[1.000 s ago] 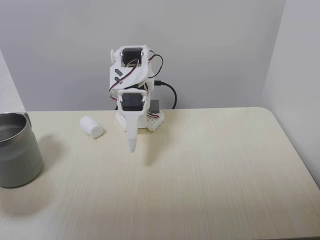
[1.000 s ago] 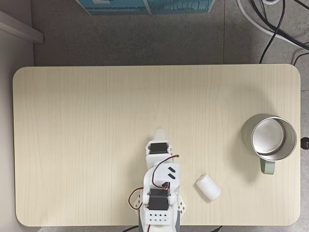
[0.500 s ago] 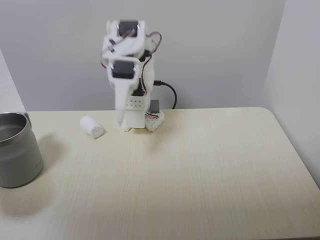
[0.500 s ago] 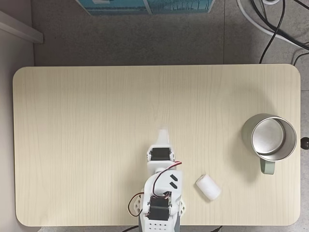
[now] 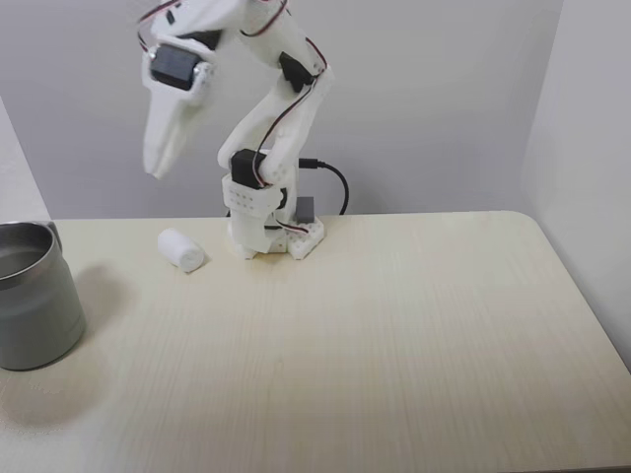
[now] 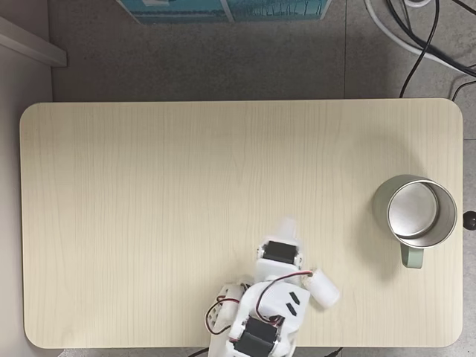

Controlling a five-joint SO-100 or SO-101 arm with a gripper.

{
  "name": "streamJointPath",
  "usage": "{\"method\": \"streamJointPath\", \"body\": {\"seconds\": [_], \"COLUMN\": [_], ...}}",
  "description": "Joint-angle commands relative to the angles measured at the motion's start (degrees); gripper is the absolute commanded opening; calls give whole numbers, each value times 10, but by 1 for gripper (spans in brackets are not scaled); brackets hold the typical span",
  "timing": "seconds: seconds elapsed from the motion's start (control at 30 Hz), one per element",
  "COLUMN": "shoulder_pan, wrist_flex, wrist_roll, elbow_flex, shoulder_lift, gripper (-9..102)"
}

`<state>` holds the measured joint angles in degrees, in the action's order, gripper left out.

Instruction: Grasp a dressing and put it in the cup.

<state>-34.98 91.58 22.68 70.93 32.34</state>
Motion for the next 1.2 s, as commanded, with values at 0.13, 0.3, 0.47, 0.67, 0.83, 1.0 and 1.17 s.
{"method": "streamJointPath", "body": {"seconds": [0.13,0.3,0.47,0.67,0.83,1.0,1.17], "shoulder_pan": [-104,-163,-243,-323,-381,-417,-452], "wrist_flex": [82,134,134,132,79,-8,-60], "wrist_roll": [124,260,378,467,520,521,520], "elbow_flex": [39,25,-19,-64,-154,-210,-215], "shoulder_lift": [151,227,261,281,258,300,332], "gripper": [14,18,20,20,21,21,21]}}
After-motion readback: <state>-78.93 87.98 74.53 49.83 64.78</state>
